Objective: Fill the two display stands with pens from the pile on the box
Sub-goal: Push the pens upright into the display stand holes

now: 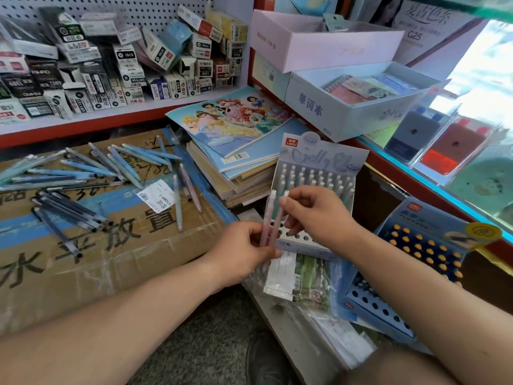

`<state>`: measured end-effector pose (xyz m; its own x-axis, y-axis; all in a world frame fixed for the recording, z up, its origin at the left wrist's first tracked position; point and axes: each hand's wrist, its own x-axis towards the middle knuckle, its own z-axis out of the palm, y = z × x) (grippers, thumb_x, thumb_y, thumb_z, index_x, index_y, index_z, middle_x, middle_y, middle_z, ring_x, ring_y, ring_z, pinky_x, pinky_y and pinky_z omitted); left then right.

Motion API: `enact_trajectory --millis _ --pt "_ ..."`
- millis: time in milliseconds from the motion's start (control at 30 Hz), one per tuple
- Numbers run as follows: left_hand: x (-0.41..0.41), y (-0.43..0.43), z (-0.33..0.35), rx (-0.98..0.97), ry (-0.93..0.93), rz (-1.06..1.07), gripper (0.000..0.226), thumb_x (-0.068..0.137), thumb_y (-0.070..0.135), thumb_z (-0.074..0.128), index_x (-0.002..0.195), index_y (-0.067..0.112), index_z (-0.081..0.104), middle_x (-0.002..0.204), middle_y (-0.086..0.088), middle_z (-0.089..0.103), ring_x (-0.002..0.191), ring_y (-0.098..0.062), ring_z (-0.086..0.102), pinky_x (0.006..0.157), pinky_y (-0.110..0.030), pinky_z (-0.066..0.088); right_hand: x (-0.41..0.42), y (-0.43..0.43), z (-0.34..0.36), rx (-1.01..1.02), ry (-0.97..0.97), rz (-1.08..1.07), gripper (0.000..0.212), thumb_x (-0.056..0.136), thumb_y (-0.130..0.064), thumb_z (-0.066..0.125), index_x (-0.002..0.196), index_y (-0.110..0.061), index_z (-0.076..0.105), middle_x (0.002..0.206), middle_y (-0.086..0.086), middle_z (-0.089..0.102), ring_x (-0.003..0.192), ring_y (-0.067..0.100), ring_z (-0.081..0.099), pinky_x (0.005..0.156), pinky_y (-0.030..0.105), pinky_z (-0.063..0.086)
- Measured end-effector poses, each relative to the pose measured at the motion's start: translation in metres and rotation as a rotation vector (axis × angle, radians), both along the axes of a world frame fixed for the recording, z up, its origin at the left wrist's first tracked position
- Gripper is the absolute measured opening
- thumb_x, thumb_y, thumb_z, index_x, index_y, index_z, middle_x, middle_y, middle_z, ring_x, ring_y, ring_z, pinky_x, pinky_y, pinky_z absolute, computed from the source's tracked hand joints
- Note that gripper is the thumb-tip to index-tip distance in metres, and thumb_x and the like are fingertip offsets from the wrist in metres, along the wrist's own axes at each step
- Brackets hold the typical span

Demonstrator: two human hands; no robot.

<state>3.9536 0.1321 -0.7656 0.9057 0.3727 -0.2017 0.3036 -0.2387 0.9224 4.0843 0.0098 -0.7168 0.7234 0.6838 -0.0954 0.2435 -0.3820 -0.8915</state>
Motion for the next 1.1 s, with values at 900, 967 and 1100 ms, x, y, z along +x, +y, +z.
enact_trajectory --millis 900,967,1100 --pt "0.005 0.008 -0.001 0.015 -0.046 0.193 0.031 0.079 0.018 0.088 0.098 0.017 0.064 0.09 -0.004 0.07 0.081 -0.02 0.068 0.08 -0.046 0.061 0.035 -0.013 -0.01 -0.274 -0.516 -0.193 0.019 0.093 -0.041 0.071 0.088 -0.023 0.068 0.079 -0.009 0.064 0.075 0.006 0.06 0.066 0.027 0.05" --pt "0.006 0.007 0.0 0.014 -0.059 0.198 0.029 0.08 0.018 0.087 0.097 0.015 0.064 0.091 -0.004 0.07 0.08 -0.017 0.067 0.079 -0.04 0.061 0.036 -0.011 -0.007 -0.319 -0.532 -0.189 0.023 0.092 -0.044 0.071 0.087 -0.022 0.067 0.081 -0.008 0.065 0.076 0.008 0.061 0.07 0.032 0.054" --pt "0.005 0.006 0.0 0.065 -0.066 0.172 0.026 0.081 0.023 0.086 0.097 0.018 0.066 0.091 0.0 0.07 0.083 -0.014 0.066 0.076 -0.03 0.059 0.031 -0.014 0.01 -0.3 -0.419 -0.263 0.033 0.086 -0.05 0.076 0.1 -0.025 0.058 0.089 -0.008 0.065 0.078 0.009 0.066 0.07 0.034 0.059"
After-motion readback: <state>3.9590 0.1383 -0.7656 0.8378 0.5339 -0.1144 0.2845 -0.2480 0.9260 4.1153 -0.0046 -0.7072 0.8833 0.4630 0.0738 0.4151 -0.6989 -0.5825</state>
